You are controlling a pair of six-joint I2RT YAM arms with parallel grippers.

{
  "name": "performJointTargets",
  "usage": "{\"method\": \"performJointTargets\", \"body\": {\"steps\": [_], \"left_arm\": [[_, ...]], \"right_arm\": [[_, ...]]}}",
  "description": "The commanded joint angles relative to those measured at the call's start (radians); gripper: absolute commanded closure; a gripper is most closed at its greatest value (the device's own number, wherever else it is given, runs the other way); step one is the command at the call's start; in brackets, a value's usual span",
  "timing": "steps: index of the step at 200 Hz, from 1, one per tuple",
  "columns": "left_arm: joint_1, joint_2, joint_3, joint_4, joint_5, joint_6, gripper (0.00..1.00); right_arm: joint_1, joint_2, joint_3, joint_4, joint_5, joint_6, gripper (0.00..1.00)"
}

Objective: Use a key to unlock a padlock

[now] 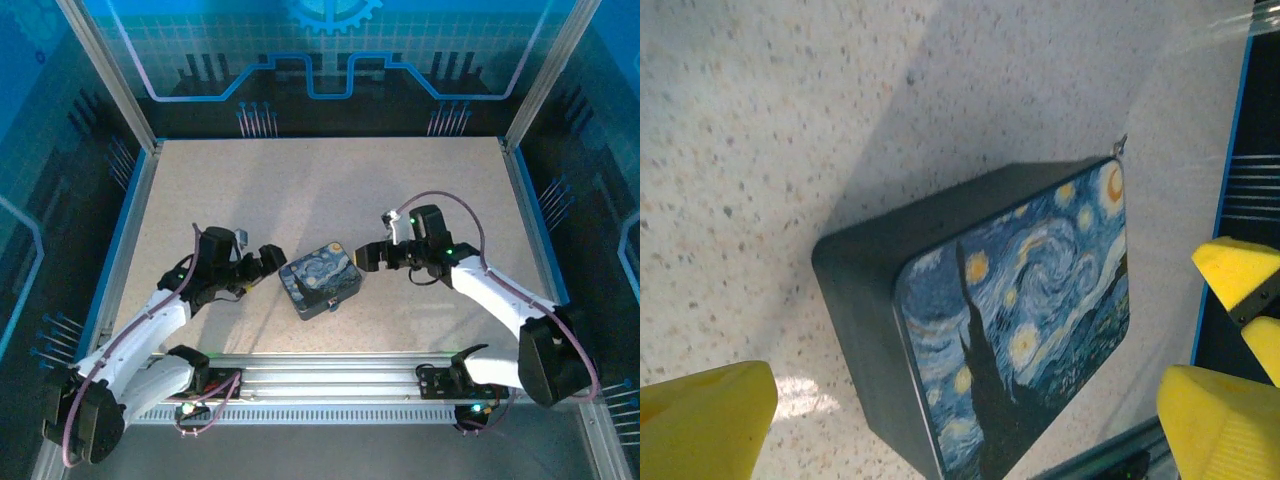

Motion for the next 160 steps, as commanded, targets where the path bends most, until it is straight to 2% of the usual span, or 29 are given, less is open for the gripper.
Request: {"method": "performJointTargets", "body": {"steps": [1,75,141,160], "left_arm": [[-0.029,0.002,-0.036,0.006,0.052,-0.069,0.01],[-0.127,0.152,-0.112,0.306,0.143,-0.159,0.02],[-0.127,0.237,-0.087,0.377,0.162,-0.139,0.01],[-0.127,0.256,-0.059,0.362,0.146,-0.115,0.01]], "right_arm": [[0.037,0.031,0.017,0.004,-0.023,0.033,0.0],[0.118,0.192,0.075,0.032,-0.057,0.049,0.0],[0.148,0.266,0.116,0.012,-0.095,0.043,0.0],[0.149,0.27,0.121,0.0,-0.107,0.038,0.03]]}}
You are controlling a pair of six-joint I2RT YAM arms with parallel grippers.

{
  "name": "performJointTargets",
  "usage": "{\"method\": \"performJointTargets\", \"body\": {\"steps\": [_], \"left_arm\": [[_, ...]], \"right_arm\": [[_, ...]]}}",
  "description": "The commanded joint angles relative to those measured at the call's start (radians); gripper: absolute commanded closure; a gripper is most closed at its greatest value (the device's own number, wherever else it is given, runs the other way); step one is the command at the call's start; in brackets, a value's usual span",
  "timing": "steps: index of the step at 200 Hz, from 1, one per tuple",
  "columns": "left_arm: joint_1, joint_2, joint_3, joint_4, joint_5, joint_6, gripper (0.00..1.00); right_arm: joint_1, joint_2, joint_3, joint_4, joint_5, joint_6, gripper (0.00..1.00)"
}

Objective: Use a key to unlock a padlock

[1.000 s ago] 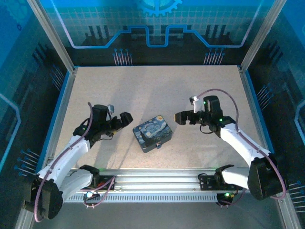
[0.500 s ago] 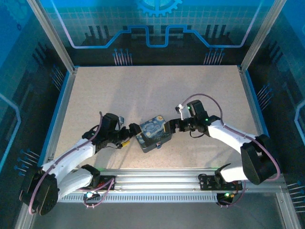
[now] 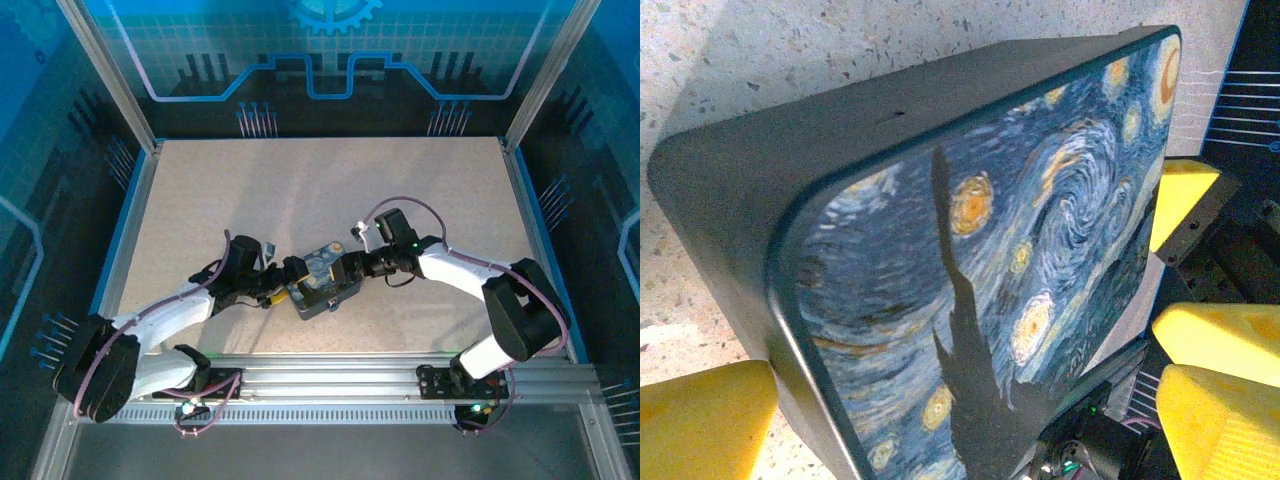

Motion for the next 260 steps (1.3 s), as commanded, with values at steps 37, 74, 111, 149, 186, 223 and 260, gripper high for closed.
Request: {"method": "performJointTargets", "body": {"steps": [37,74,111,149,186,223,260], "left_arm": [[-0.002,0.084,0.097,0.013,-0.001,0.061,0.01],[0.022,0.162,0.157,0.017,0.004,0.1,0.01],[0.079,0.241,0.25,-0.005,0.012,0.174,0.01],[0.114,0.333,0.362,-0.06,0.015,0.271,0.01],[0.14,0.417,0.438,-0.066,0.018,0.315,0.01],[0.16,0.494,0.49,-0.053,0.025,0.324,0.01],[0.198,0.479,0.491,-0.051,-0.013,0.327,0.01]], "right_arm": [[0.016,0.008,0.034,-0.033,-0.056,0.005,0.12],[0.018,0.001,0.035,-0.03,-0.06,0.012,0.13],[0.017,0.012,0.045,-0.019,-0.055,0.02,0.13],[0.024,0.027,0.046,0.027,-0.038,0.059,0.12],[0.036,0.044,0.046,0.068,-0.018,0.086,0.12],[0.038,0.052,0.045,0.085,0.024,0.11,0.11],[0.026,0.008,0.04,0.025,0.126,0.106,0.1]]}}
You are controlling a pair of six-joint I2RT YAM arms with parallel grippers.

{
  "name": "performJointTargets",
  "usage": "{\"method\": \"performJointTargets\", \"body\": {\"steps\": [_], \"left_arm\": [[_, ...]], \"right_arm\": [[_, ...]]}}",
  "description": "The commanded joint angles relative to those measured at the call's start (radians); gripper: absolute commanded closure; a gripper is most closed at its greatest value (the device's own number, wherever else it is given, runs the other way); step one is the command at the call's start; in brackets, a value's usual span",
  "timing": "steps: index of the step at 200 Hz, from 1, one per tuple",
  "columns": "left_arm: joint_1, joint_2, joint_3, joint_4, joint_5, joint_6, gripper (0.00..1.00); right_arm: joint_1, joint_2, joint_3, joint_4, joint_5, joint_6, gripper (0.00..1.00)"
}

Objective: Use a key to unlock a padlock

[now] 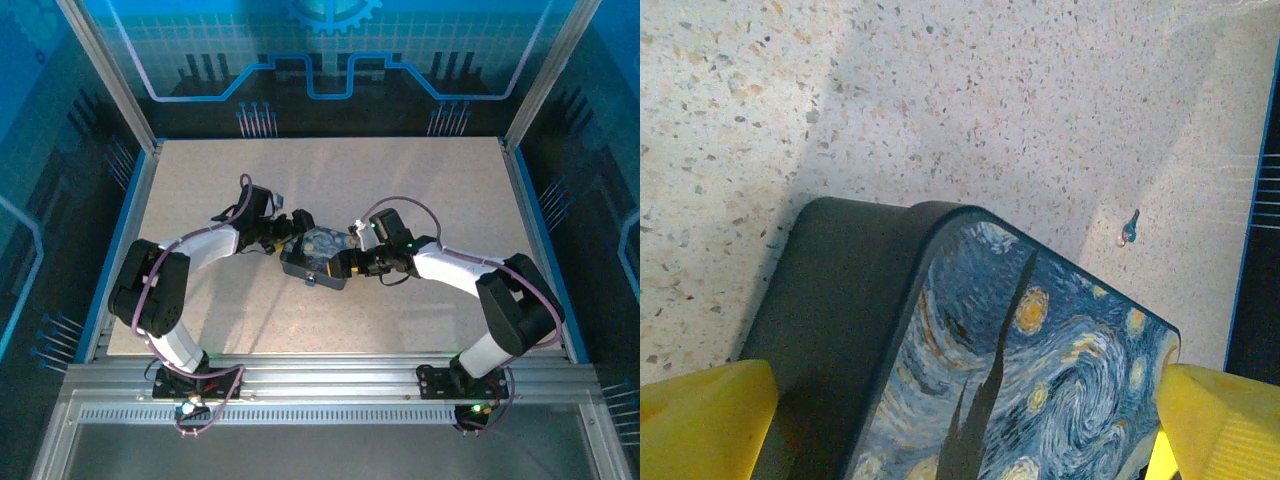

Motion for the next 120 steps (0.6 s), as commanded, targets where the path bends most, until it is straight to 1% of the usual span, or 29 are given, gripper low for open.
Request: {"method": "performJointTargets", "body": {"steps": [1,28,64,91,120], "left_arm": [[0.032,-0.013,0.02,0.006,0.01,0.029,0.01],[0.073,-0.066,0.007,-0.011,-0.007,0.041,0.01],[0.117,-0.191,-0.032,-0.058,-0.063,0.071,0.01],[0.12,-0.311,-0.087,-0.071,-0.1,0.09,0.01],[0.12,-0.425,-0.152,-0.08,-0.118,0.083,0.01]], "right_arm": [[0.002,-0.029,0.026,-0.026,0.07,0.008,0.1],[-0.027,-0.085,0.01,-0.068,0.127,0.006,0.09],[-0.1,-0.148,0.003,-0.143,0.187,0.012,0.08],[-0.158,-0.125,0.046,-0.241,0.208,-0.005,0.07],[-0.186,-0.08,0.111,-0.269,0.271,0.013,0.07]]}}
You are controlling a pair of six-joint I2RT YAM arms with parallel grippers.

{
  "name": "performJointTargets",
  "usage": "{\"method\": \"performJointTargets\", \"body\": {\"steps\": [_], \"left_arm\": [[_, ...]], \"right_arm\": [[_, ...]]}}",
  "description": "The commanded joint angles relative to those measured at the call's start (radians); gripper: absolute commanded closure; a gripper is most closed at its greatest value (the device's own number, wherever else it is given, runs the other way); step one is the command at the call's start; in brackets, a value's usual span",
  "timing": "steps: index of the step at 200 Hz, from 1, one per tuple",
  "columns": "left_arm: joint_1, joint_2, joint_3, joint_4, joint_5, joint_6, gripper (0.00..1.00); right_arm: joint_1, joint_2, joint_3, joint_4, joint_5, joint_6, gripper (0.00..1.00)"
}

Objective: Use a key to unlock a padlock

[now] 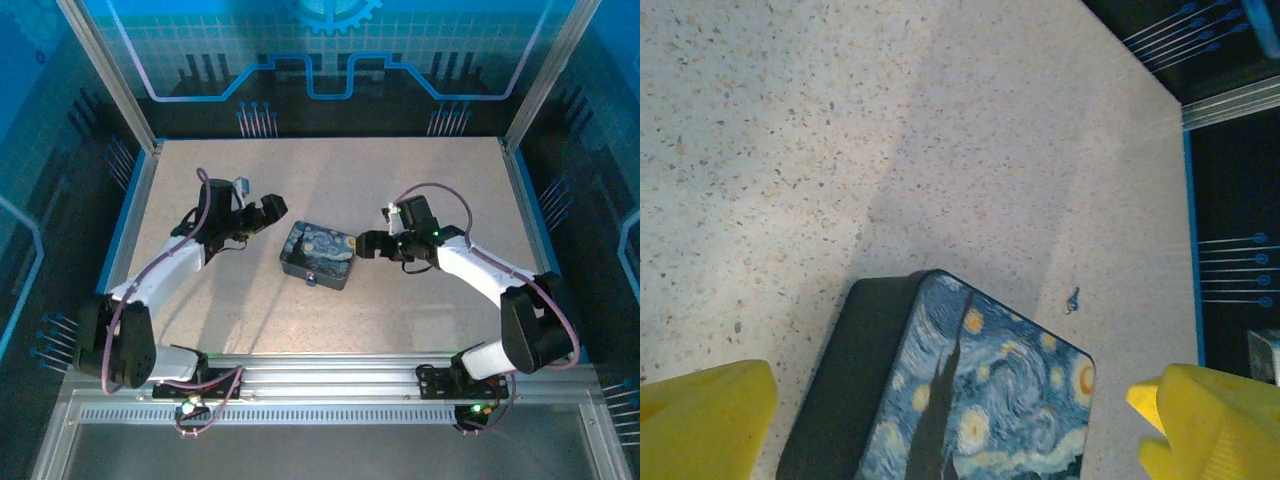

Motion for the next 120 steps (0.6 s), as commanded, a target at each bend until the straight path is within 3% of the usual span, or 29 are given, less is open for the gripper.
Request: {"method": "performJointTargets", "body": {"steps": [1,24,44,73,120], "left_arm": [[0.002,-0.082,-0.058,-0.044,-0.039,0.029,0.01],[0.002,-0.147,-0.09,-0.077,-0.062,0.038,0.01],[0.003,-0.184,-0.096,-0.116,-0.08,0.058,0.01],[0.005,-0.214,-0.102,-0.138,-0.09,0.069,0.01],[0.006,-0.226,-0.11,-0.14,-0.091,0.068,0.01]], "right_arm": [[-0.023,0.037,0.056,-0.07,0.066,0.012,0.07],[-0.062,0.097,0.071,-0.029,0.073,0.087,0.08],[-0.084,0.165,0.102,-0.004,0.079,0.132,0.24],[-0.093,0.26,0.164,-0.009,0.12,0.163,0.38],[-0.099,0.322,0.22,-0.045,0.216,0.195,0.46]]}}
